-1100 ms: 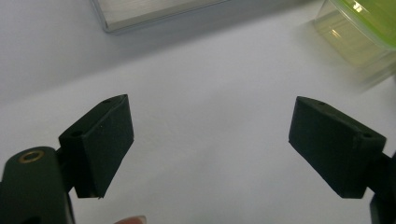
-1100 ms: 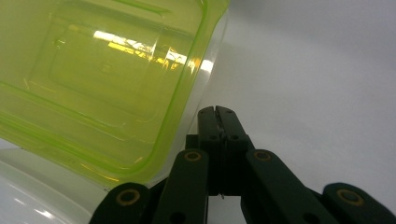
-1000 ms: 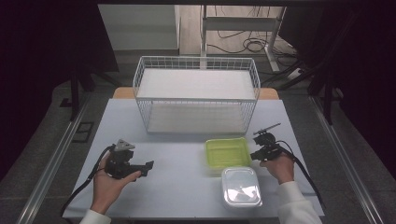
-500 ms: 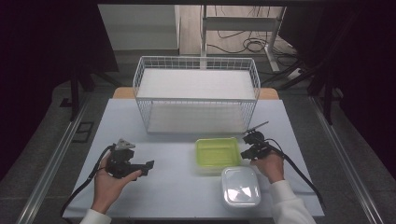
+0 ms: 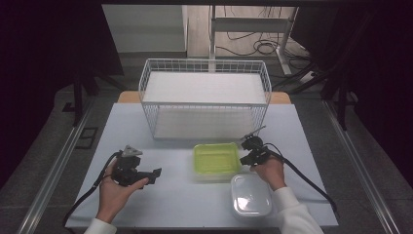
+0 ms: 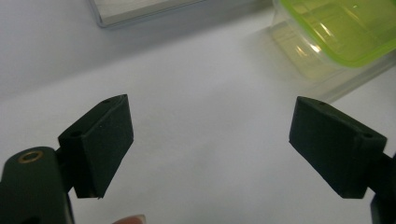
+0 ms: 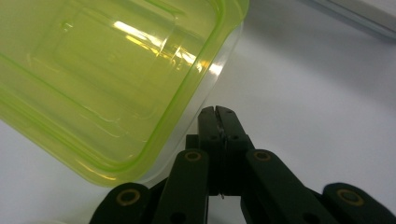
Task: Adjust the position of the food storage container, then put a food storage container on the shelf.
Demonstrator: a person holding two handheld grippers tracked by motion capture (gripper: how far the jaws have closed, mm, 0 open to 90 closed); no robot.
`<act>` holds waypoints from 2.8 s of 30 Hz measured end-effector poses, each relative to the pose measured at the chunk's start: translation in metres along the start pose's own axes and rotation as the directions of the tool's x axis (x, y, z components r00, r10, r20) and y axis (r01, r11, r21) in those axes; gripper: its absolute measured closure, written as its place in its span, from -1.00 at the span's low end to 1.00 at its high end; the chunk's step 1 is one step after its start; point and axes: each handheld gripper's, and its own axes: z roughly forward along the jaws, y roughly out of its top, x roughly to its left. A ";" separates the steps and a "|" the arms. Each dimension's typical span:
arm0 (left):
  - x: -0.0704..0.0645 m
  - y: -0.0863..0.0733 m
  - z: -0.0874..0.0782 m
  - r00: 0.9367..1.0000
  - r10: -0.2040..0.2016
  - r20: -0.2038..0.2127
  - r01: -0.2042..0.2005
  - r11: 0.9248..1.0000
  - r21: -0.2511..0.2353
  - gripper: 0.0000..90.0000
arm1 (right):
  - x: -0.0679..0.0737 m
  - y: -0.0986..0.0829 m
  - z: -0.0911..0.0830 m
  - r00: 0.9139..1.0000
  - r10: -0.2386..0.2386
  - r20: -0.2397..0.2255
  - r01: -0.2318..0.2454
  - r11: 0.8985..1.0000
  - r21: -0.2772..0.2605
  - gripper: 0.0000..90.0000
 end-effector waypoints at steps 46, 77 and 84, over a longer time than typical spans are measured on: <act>0.014 0.012 -0.019 0.995 -0.075 0.062 0.079 0.994 -0.071 -0.65 | -0.021 -0.030 -0.071 0.996 0.046 -0.078 -0.069 0.947 -0.314 -0.48; -0.003 0.058 0.023 0.961 -0.153 0.230 0.149 0.988 0.038 -0.44 | -0.001 0.003 -0.056 0.989 -0.033 -0.147 -0.014 0.951 -0.310 -0.30; -0.008 0.069 0.046 0.949 -0.185 0.256 0.169 0.982 0.084 -0.39 | -0.003 0.013 -0.036 0.984 0.011 -0.180 -0.058 0.966 -0.254 -0.18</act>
